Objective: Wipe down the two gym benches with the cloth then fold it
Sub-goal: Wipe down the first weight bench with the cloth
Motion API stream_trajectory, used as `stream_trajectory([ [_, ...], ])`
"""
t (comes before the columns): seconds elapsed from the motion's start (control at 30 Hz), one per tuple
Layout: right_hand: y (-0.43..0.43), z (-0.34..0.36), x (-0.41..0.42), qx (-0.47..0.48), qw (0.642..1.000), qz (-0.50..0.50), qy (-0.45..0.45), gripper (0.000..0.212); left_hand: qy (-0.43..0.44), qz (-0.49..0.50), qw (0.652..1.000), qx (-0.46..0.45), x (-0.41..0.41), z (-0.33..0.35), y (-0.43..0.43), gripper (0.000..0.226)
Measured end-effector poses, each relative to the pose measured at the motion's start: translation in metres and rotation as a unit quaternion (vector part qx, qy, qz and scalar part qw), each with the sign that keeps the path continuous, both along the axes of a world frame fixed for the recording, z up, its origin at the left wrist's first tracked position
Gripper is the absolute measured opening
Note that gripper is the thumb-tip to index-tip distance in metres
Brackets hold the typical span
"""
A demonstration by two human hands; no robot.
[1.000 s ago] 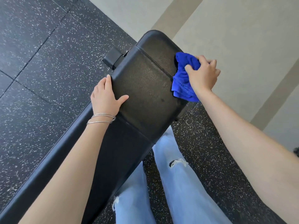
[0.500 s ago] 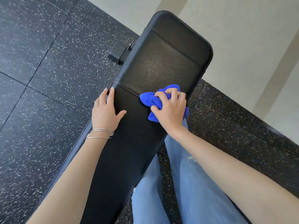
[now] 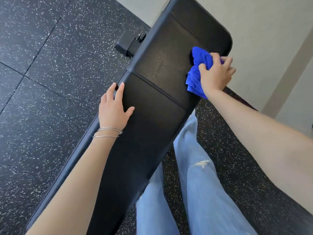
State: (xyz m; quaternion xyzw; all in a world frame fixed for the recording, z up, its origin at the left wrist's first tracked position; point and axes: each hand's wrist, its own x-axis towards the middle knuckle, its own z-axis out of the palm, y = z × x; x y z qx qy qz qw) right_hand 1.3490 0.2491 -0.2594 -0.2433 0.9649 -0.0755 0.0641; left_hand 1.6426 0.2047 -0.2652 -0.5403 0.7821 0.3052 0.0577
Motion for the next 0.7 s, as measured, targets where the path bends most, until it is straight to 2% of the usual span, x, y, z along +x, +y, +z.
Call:
stream_trajectory([
  [0.1, 0.020, -0.005, 0.033, 0.004, 0.999, 0.018, 0.030, 0.037, 0.007, 0.007, 1.000, -0.003, 0.001, -0.002, 0.003, 0.077],
  [0.27, 0.077, 0.006, 0.095, -0.028, 0.979, 0.199, 0.017, 0.031, 0.010, -0.004, 1.000, -0.002, 0.006, -0.003, 0.002, 0.077],
  [0.33, 0.099, 0.010, 0.125, -0.003, 0.956, 0.294, 0.019, 0.030, 0.013, -0.003, 1.000, -0.002, 0.006, -0.002, 0.002, 0.078],
  [0.43, 0.109, 0.013, 0.148, 0.040, 0.898, 0.437, 0.001, 0.035, 0.015, 0.007, 1.000, 0.001, 0.006, -0.002, 0.003, 0.078],
  [0.5, 0.100, 0.015, 0.137, 0.036, 0.857, 0.515, 0.001, 0.034, 0.015, 0.011, 1.000, 0.004, 0.007, -0.002, 0.003, 0.077],
  [0.6, 0.080, 0.015, 0.100, -0.001, 0.801, 0.596, 0.052, 0.031, 0.017, 0.011, 1.000, 0.005, 0.010, -0.002, 0.005, 0.076],
  [0.63, 0.072, 0.015, 0.087, -0.008, 0.797, 0.601, 0.069, 0.030, 0.019, 0.010, 1.000, 0.002, 0.011, -0.002, 0.006, 0.076],
  [0.7, 0.054, 0.014, 0.064, -0.001, 0.810, 0.580, 0.082, 0.028, 0.020, 0.014, 1.000, -0.004, 0.014, -0.003, 0.007, 0.074],
])
